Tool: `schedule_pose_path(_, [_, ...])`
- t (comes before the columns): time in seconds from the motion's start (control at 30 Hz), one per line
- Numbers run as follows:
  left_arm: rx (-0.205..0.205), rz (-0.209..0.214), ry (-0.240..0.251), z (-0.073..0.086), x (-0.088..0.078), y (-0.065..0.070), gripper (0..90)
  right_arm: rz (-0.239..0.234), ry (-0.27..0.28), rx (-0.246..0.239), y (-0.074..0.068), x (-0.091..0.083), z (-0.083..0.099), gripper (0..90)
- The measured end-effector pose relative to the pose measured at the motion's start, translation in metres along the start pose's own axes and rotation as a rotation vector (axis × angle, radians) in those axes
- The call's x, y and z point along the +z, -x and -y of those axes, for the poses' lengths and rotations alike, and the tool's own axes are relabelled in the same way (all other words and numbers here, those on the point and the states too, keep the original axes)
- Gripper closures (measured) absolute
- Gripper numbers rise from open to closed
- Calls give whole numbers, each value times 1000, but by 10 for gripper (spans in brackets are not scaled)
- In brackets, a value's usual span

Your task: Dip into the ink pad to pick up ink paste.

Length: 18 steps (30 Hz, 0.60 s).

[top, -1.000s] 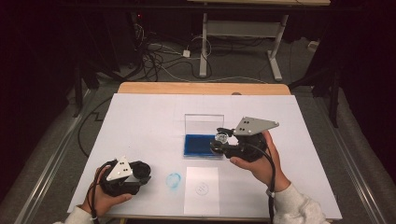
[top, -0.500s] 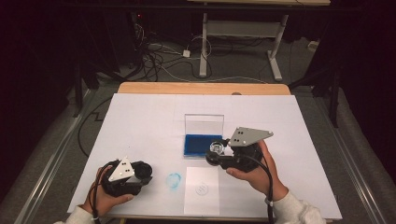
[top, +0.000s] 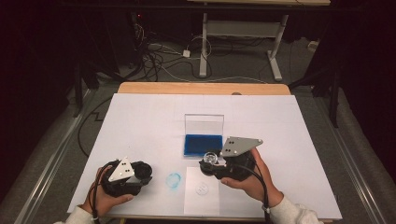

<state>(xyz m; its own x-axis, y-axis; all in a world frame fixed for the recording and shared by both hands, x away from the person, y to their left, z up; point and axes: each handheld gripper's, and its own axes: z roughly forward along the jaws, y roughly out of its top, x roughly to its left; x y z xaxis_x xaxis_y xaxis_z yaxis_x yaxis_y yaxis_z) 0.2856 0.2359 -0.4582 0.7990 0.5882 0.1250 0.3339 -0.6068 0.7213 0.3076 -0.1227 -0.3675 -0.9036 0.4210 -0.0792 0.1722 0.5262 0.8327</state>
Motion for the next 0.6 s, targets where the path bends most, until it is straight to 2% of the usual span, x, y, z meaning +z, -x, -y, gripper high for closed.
schedule_pose_path(0.17, [1,0,-2,0,0,0,367,-12,-19,-4,-4,2,4,563])
schedule_pose_path(0.6, [-1,3,-3,0,0,0,367,-66,-147,-27,-17,25,26,562])
